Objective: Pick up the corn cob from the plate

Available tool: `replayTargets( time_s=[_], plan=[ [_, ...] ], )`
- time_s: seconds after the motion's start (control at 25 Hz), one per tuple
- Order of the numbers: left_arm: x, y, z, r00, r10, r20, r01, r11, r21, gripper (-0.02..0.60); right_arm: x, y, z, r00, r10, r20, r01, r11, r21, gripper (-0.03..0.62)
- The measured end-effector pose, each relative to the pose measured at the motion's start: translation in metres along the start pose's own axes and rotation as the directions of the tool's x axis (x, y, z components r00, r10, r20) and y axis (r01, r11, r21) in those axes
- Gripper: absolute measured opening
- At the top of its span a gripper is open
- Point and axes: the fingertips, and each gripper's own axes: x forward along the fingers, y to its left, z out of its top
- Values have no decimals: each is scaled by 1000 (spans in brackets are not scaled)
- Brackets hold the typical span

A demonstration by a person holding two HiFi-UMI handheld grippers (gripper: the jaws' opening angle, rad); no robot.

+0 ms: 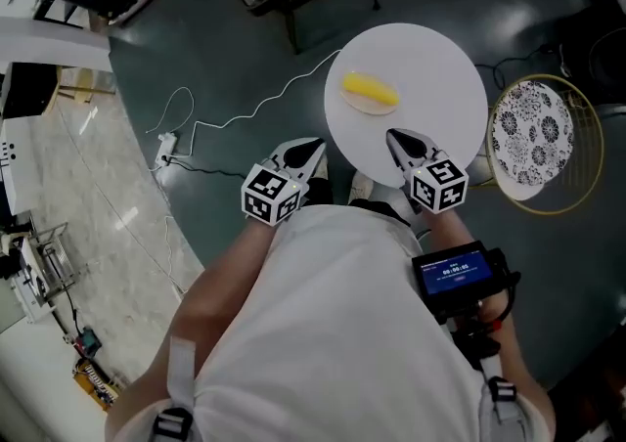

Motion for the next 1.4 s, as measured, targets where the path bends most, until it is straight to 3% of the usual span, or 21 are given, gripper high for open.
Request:
replayTargets(
  time_s=[0.36, 0.68, 0.96, 1.16, 1.2, 1.36, 1.4],
  plan=[
    [-8, 35, -9, 1000, -16, 13, 17, 998, -62, 8, 44, -20, 6, 981, -93, -170, 75, 991, -110, 8],
    [-14, 78, -26, 1000, -9, 28, 12, 994, -111, 8, 105, -26, 0, 939, -98, -329, 16, 970, -242, 9],
    [-24, 98, -30, 995, 51, 82, -35, 981, -191, 8, 132, -41, -9, 852, -166, -497, -47, 921, -387, 9],
    [-31, 108, -40, 995, 65, 82, -46, 974, -221, 8, 148, -57, -10, 804, -272, -530, -29, 871, -491, 13],
    [-33, 110, -42, 994, 69, 83, -48, 973, -227, 8, 152, -58, -11, 792, -289, -538, -32, 860, -510, 68],
    [-37, 125, -52, 993, 83, 89, -59, 967, -248, 8, 170, -61, -23, 734, -354, -579, -63, 814, -578, 93],
    [-38, 128, -53, 992, 87, 92, -62, 966, -252, 8, 173, -64, -26, 718, -374, -587, -76, 796, -601, 142]
  ],
)
